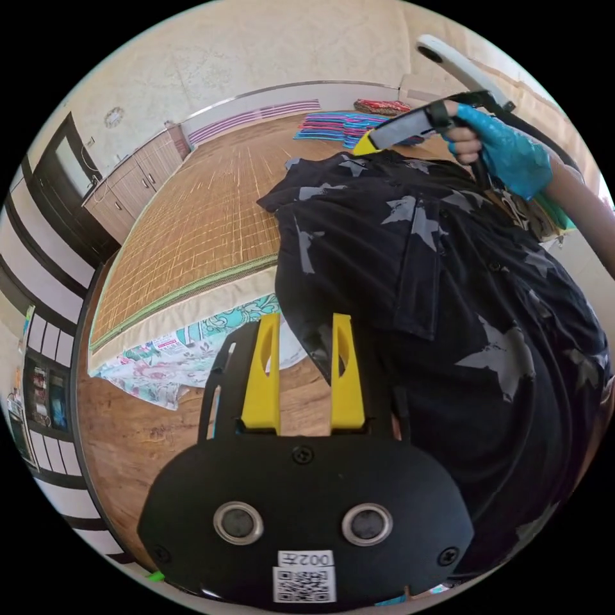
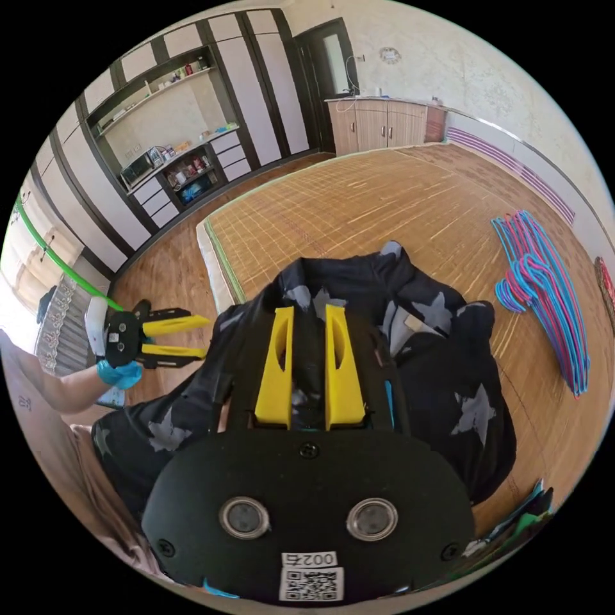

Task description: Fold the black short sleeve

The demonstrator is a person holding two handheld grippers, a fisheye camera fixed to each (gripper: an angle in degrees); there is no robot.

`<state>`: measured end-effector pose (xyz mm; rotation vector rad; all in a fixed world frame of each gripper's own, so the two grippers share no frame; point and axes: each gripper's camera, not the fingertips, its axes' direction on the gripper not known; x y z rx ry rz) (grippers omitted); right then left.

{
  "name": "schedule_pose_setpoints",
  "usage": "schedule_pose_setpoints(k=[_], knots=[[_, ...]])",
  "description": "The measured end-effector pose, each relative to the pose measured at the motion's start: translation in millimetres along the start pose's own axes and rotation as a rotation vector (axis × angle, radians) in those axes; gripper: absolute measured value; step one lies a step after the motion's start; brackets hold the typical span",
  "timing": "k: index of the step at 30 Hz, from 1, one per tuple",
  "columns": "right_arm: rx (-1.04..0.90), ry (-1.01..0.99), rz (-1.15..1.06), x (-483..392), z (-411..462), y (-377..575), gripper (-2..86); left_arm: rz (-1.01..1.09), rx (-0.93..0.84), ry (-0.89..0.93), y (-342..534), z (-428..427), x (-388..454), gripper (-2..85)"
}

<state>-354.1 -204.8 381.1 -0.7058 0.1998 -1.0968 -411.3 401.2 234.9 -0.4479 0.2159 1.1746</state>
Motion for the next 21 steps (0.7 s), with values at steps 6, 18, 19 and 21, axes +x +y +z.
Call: schedule_pose_setpoints(k=[6,18,19,21], knots=[[-0.054,-0.066,0.033,5,78,-85,8.6,-0.022,0.033,-0.013,21,4,15,2.8],[-0.064,0.115,-0.031,-4,93,-159,0.7,-0.202,0.133,0.004,90,-21,-1,-1.0],[-0.084,0.094,-0.028,0,94,-164,1.7,-0.206,0.122,0.027,95,-16,-3,-1.0],[-0.116,0.035,-0.025,5,95,-166,6.7,-0.207,0.115,0.051,101,-9,-6,-1.0]])
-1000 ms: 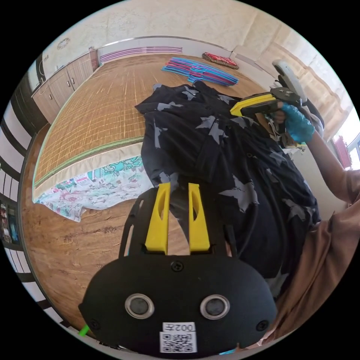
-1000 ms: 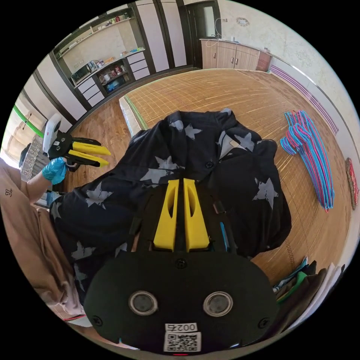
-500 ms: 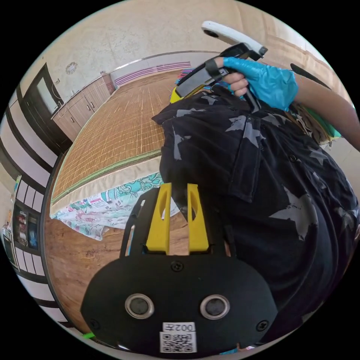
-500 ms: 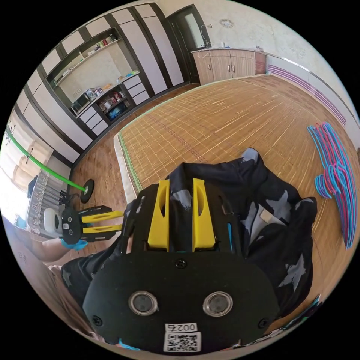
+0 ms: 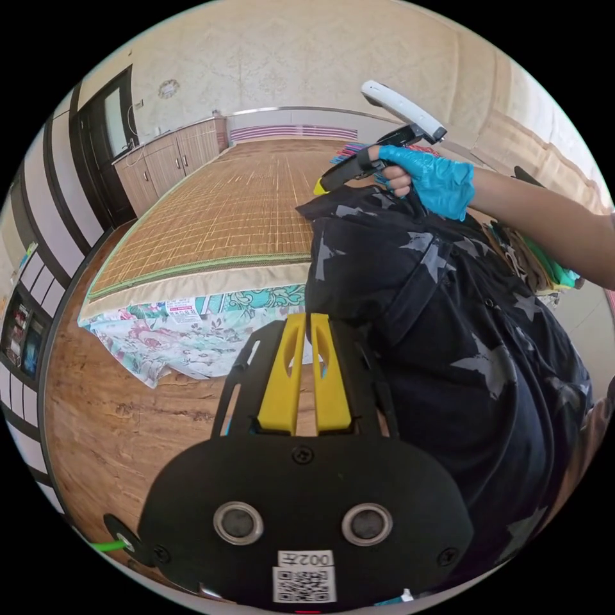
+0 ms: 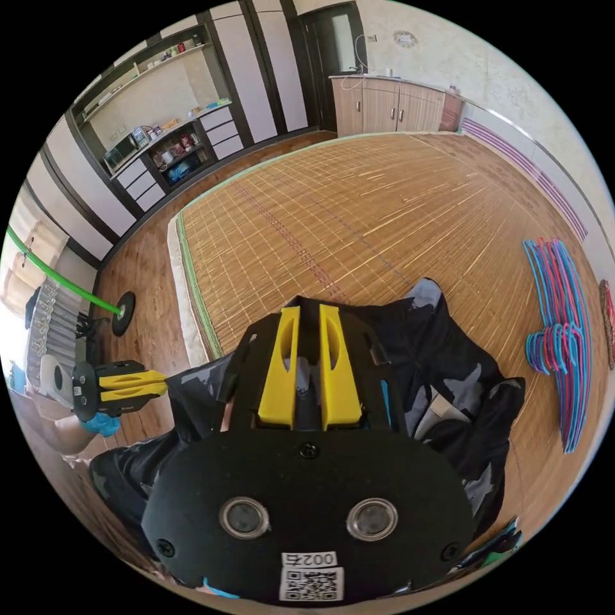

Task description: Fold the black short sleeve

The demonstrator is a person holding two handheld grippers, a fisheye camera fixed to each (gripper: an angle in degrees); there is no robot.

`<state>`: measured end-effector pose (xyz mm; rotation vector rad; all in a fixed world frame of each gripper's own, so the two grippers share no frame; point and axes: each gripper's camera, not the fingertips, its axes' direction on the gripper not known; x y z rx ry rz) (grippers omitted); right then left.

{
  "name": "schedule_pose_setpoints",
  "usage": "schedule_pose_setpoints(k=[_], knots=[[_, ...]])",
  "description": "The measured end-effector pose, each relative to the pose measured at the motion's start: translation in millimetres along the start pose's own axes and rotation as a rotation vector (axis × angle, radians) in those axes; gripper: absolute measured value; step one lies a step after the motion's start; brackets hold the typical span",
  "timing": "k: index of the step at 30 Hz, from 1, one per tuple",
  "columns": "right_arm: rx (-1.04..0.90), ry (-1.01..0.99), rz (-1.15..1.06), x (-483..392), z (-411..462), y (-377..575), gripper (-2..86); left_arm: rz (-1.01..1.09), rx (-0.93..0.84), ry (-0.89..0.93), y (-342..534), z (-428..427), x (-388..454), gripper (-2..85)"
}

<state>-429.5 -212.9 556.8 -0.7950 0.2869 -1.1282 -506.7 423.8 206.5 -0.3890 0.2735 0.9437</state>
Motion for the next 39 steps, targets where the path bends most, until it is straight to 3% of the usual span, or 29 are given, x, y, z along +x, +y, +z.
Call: schedule_pose_setpoints(k=[3,6,13,16,21,25,30,33,39], knots=[[-0.041,-0.070,-0.004,2,7,5,8.2,0.001,-0.002,0.018,8,5,-4,-1.0],[-0.053,-0.030,-0.035,-5,13,11,3.2,0.002,0.006,0.018,14,8,-5,-1.0],[0.152,0.068,-0.033,-3,-40,-16,-0.8,-0.057,0.053,-0.062,25,1,-14,-1.0],[0.143,0.058,-0.023,10,-40,-43,-0.8,-0.082,0.050,-0.053,23,12,-26,-1.0],[0.058,0.088,0.001,22,-6,-71,0.0,-0.110,-0.008,-0.050,11,42,-41,-0.9],[0.029,0.002,0.040,41,-7,-80,6.4,-0.114,-0.059,0.008,10,64,-51,-0.5],[0.003,-0.072,0.076,57,-9,-67,7.8,-0.058,-0.049,0.061,16,78,-53,3.4],[0.026,-0.086,0.054,50,-8,-60,4.2,-0.029,-0.046,0.066,14,89,-52,5.1],[0.135,-0.039,0.012,34,-23,-73,-0.5,0.012,-0.041,0.010,9,106,-46,-0.2]])
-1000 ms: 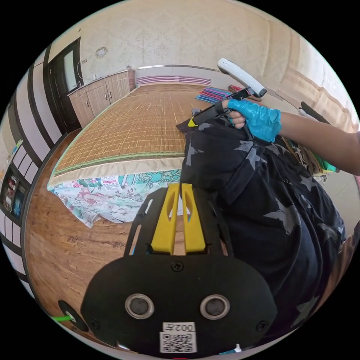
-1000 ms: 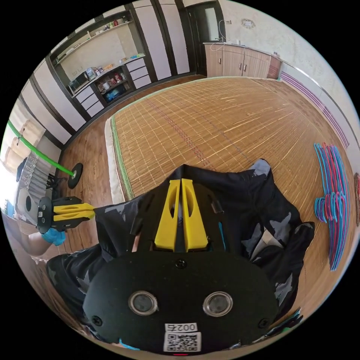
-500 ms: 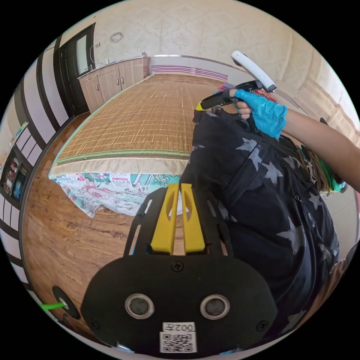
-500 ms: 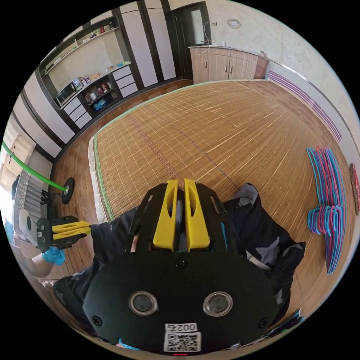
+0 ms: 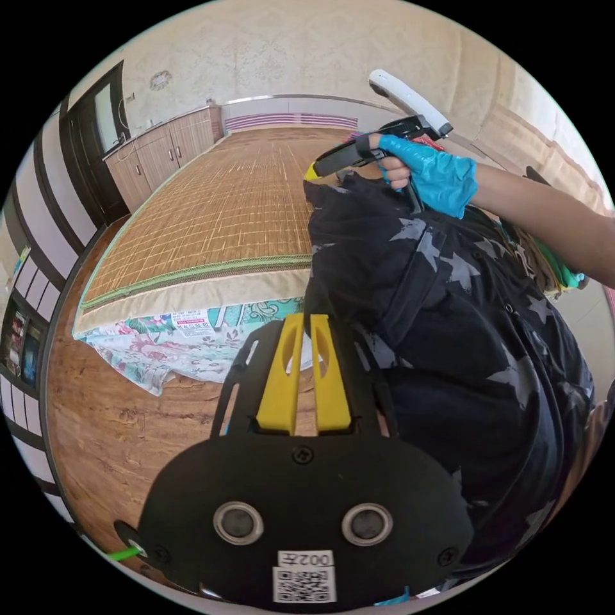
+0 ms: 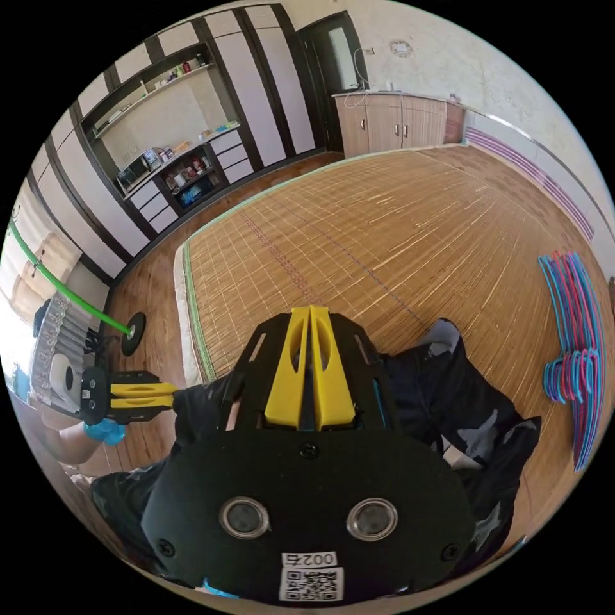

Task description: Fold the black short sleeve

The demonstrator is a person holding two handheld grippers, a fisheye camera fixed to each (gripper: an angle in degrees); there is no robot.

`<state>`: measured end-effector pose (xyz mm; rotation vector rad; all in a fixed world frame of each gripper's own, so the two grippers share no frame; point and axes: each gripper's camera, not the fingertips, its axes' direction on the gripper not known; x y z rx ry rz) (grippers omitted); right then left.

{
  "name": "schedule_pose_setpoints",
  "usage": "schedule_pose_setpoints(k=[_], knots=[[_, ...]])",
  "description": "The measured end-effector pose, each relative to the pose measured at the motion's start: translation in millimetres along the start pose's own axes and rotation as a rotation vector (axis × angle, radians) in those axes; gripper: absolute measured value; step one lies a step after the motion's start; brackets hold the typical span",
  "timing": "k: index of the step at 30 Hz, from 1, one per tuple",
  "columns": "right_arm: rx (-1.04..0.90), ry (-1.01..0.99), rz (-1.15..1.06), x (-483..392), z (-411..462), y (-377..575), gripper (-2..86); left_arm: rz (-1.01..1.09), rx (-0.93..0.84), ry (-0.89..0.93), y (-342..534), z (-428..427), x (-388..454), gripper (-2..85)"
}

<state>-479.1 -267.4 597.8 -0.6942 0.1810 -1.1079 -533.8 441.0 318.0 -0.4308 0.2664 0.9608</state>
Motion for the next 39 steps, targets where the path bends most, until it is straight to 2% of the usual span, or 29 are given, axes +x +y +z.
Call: schedule_pose_setpoints(k=[3,6,11,16,19,24,29,32,36,39], knots=[[0.106,0.094,0.009,-1,-26,-14,-0.5,-0.045,0.049,-0.022,4,-11,-3,-0.7],[0.024,0.053,0.002,9,-25,-36,0.3,-0.063,0.021,-0.001,6,-4,-5,-0.8],[-0.114,-0.043,-0.022,11,-27,-34,8.6,-0.077,0.005,0.022,7,9,-10,-0.9],[-0.216,-0.017,-0.060,-5,4,-11,6.4,-0.074,0.007,0.023,6,14,-12,-0.9],[-0.153,-0.013,-0.088,-21,4,-7,1.1,-0.078,0.010,0.022,7,16,-12,-0.9],[0.012,0.044,-0.092,-43,-22,-26,-0.5,-0.100,0.052,-0.009,9,7,-10,-0.9],[-0.082,0.092,-0.115,-58,22,-56,-0.3,-0.114,0.015,-0.025,2,24,-14,-0.9],[-0.160,0.046,-0.122,-56,40,-65,1.6,-0.129,-0.024,-0.004,0,42,-22,-0.9],[-0.095,-0.020,-0.096,-40,-5,-68,5.6,-0.140,-0.035,0.030,-1,50,-31,-0.9],[-0.050,0.020,-0.072,-14,-54,-62,6.2,-0.135,-0.042,0.043,-3,55,-35,-1.0]])
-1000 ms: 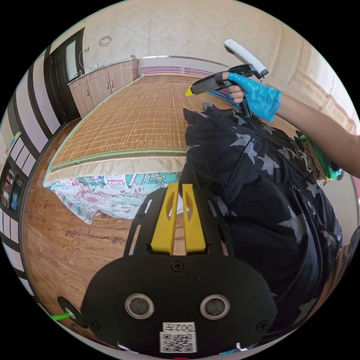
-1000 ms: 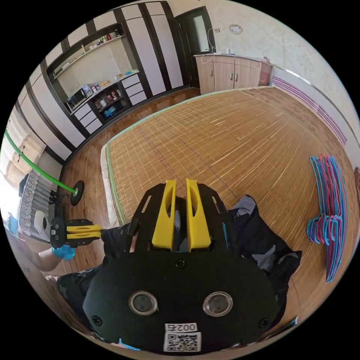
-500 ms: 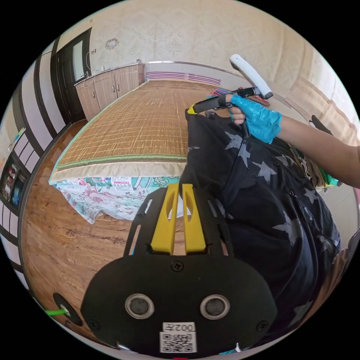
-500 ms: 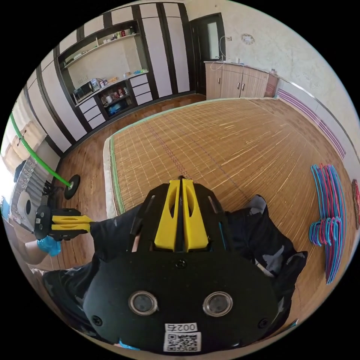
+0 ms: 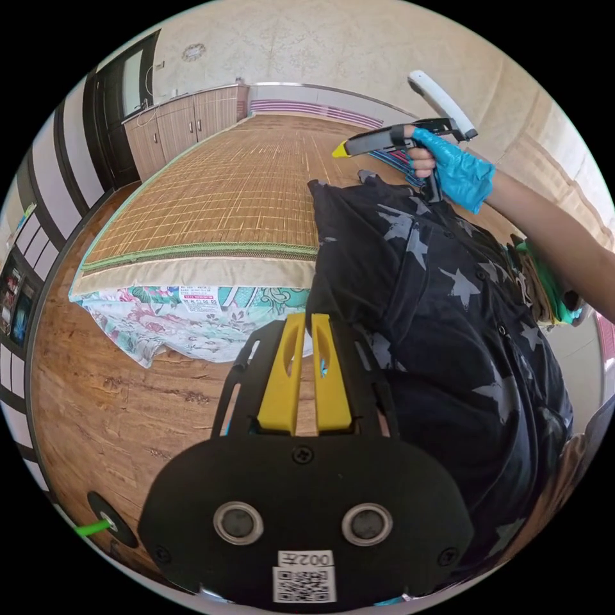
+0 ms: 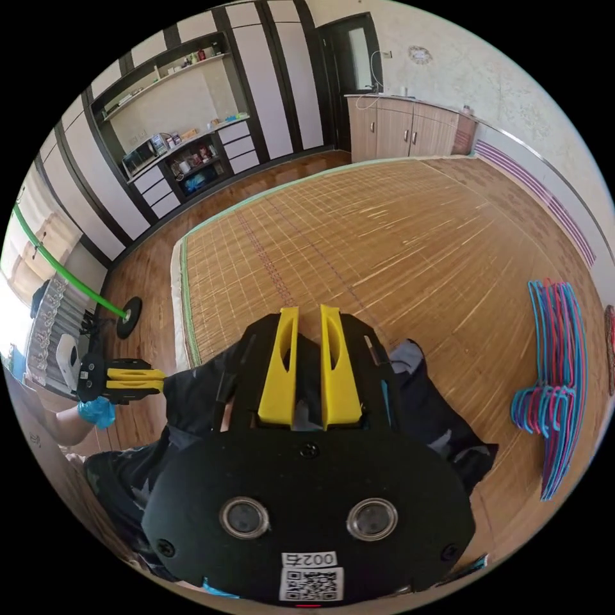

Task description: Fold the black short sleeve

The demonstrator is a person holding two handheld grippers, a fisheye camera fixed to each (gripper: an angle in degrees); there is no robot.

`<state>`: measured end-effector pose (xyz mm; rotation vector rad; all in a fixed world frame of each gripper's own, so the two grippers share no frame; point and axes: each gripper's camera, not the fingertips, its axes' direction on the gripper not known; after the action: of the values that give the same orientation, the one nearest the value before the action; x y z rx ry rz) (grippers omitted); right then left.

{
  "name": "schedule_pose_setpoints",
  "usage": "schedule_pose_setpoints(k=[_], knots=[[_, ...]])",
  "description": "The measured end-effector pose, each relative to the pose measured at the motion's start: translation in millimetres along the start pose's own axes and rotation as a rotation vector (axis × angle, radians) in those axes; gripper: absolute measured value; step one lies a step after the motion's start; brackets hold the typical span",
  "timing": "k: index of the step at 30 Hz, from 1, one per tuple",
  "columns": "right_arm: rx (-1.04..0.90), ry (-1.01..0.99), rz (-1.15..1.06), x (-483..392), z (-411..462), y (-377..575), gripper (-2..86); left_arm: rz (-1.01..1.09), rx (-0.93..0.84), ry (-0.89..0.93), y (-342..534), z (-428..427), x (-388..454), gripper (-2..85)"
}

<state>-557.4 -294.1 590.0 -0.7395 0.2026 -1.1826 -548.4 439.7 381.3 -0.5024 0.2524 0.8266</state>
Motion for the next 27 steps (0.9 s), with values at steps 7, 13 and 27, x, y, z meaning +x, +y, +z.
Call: schedule_pose_setpoints(k=[7,13,27], knots=[[-0.119,0.200,0.099,57,-14,49,8.5,-0.028,-0.028,0.050,-12,-3,-16,-1.4],[-0.141,0.272,0.124,47,28,63,8.5,-0.043,-0.062,0.036,-19,3,-22,-1.4],[-0.104,0.329,0.171,60,21,65,7.4,-0.032,-0.091,0.025,-41,12,-4,-0.7]])
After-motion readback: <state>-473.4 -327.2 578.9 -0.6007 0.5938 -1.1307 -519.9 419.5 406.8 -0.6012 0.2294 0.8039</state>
